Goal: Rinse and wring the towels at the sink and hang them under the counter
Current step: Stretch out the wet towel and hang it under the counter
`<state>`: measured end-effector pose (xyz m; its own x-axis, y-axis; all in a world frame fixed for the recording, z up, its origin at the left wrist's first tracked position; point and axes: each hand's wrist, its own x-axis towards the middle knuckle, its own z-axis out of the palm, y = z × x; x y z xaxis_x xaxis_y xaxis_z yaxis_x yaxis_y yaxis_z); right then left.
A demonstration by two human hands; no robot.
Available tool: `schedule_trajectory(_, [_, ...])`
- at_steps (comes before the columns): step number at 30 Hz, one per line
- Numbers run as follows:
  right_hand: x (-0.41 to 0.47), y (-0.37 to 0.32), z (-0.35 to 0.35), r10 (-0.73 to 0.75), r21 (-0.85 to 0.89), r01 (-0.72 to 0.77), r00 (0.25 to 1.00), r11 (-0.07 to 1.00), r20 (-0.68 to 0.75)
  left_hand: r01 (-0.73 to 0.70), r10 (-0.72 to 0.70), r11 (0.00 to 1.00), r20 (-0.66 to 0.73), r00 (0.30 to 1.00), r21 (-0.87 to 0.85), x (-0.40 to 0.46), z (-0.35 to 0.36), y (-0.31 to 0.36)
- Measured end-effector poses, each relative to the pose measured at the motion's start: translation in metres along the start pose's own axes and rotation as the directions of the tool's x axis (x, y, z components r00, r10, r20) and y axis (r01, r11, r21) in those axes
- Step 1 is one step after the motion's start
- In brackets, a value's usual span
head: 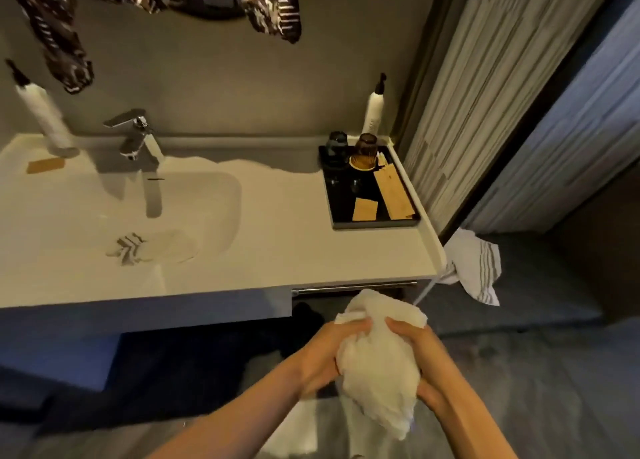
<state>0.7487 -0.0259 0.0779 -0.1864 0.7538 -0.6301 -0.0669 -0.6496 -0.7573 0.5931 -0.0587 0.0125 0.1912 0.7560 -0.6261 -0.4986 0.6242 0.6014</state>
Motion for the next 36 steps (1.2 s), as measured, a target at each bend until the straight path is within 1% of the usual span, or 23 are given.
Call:
schedule_trajectory(1, [0.009, 0.006, -0.016, 0.024, -0.045, -0.025, 0.999, 0.999, -0.022, -0.017, 0.022, 0.996, -0.057, 0.998, 0.087, 0.005, 0.01, -0.003])
schedule_trajectory(2, [0.019, 0.013, -0.028, 0.047, -0.082, -0.05, 0.998, 0.995, -0.038, -0.042, 0.051, 0.992, -0.076, 0.996, 0.122, 0.011, 0.011, -0.006])
schedule_trajectory(4, [0.041, 0.026, -0.053, 0.103, -0.146, -0.111, 0.993, 0.983, -0.063, 0.021, 0.016, 0.986, -0.215, 0.977, 0.168, 0.023, 0.016, -0.02])
schedule_trajectory(5, [0.052, 0.033, -0.06, 0.128, -0.163, -0.138, 0.989, 0.977, -0.07, 0.06, 0.002, 0.98, -0.312, 0.95, 0.189, 0.027, 0.017, -0.024])
schedule_trajectory(7, [0.076, 0.047, -0.069, 0.161, -0.205, -0.172, 0.985, 0.964, -0.067, 0.069, 0.02, 0.979, -0.423, 0.906, 0.194, 0.041, 0.012, -0.033])
schedule_trajectory(9, [0.094, 0.056, -0.067, 0.152, -0.264, -0.163, 0.987, 0.951, -0.06, 0.054, 0.046, 0.98, -0.487, 0.872, 0.19, 0.053, 0.005, -0.04])
schedule_trajectory(12, [0.128, 0.069, -0.05, 0.169, -0.35, -0.194, 0.981, 0.916, -0.1, 0.085, 0.016, 0.985, -0.572, 0.82, 0.149, 0.071, -0.013, -0.057])
schedule_trajectory(13, [0.137, 0.07, -0.043, 0.176, -0.386, -0.213, 0.976, 0.897, -0.13, 0.112, -0.001, 0.981, -0.573, 0.819, 0.159, 0.075, -0.02, -0.061])
schedule_trajectory(14, [0.147, 0.071, -0.036, 0.169, -0.451, -0.207, 0.978, 0.868, -0.122, 0.122, 0.004, 0.975, -0.566, 0.824, 0.184, 0.08, -0.027, -0.062])
schedule_trajectory(16, [0.173, 0.071, -0.022, 0.132, -0.594, -0.12, 0.991, 0.795, -0.023, 0.093, 0.052, 0.973, -0.599, 0.799, 0.21, 0.095, -0.046, -0.063])
schedule_trajectory(17, [0.184, 0.067, -0.017, 0.102, -0.614, -0.067, 0.995, 0.787, 0.023, 0.04, 0.094, 0.979, -0.618, 0.781, 0.2, 0.1, -0.053, -0.059])
schedule_trajectory(18, [0.196, 0.064, -0.015, 0.062, -0.608, -0.013, 0.996, 0.794, 0.06, -0.038, 0.145, 0.983, -0.632, 0.761, 0.179, 0.105, -0.057, -0.052])
schedule_trajectory(20, [0.221, 0.063, -0.008, -0.002, -0.569, 0.043, 0.997, 0.822, 0.074, -0.184, 0.238, 0.971, -0.634, 0.736, 0.15, 0.116, -0.067, -0.04])
schedule_trajectory(22, [0.245, 0.069, -0.002, 0.01, -0.506, 0.017, 0.999, 0.862, 0.052, -0.253, 0.268, 0.961, -0.615, 0.741, 0.114, 0.13, -0.075, -0.033])
schedule_trajectory(24, [0.272, 0.079, 0.003, 0.053, -0.451, -0.043, 0.999, 0.892, 0.009, -0.245, 0.244, 0.966, -0.634, 0.734, 0.088, 0.151, -0.082, -0.03])
schedule_trajectory(27, [0.299, 0.075, 0.008, 0.119, -0.356, -0.124, 0.992, 0.926, -0.036, -0.148, 0.146, 0.987, -0.699, 0.7, 0.059, 0.182, -0.097, -0.024])
schedule_trajectory(29, [0.311, 0.067, 0.006, 0.168, -0.235, -0.164, 0.986, 0.958, -0.003, -0.158, 0.187, 0.981, -0.729, 0.659, 0.109, 0.195, -0.104, -0.017])
schedule_trajectory(31, [0.317, 0.06, 0.003, 0.127, -0.088, -0.124, 0.992, 0.988, 0.026, -0.181, 0.249, 0.968, -0.74, 0.624, 0.174, 0.2, -0.106, -0.012])
schedule_trajectory(32, [0.318, 0.061, 0.001, 0.094, -0.051, -0.093, 0.995, 0.994, 0.013, -0.188, 0.286, 0.958, -0.73, 0.621, 0.216, 0.201, -0.106, -0.013])
schedule_trajectory(33, [0.319, 0.064, -0.003, 0.021, -0.085, -0.024, 0.999, 0.996, -0.025, -0.182, 0.317, 0.948, -0.714, 0.624, 0.263, 0.202, -0.106, -0.017])
schedule_trajectory(34, [0.317, 0.072, -0.009, -0.112, -0.157, 0.096, 0.989, 0.983, -0.094, -0.167, 0.34, 0.937, -0.694, 0.634, 0.306, 0.202, -0.104, -0.021])
schedule_trajectory(35, [0.308, 0.078, -0.015, -0.252, -0.227, 0.207, 0.949, 0.952, -0.188, -0.157, 0.358, 0.927, -0.678, 0.642, 0.341, 0.202, -0.103, -0.027])
schedule_trajectory(36, [0.299, 0.088, -0.02, -0.355, -0.243, 0.291, 0.891, 0.925, -0.283, -0.167, 0.384, 0.915, -0.668, 0.638, 0.366, 0.203, -0.102, -0.031])
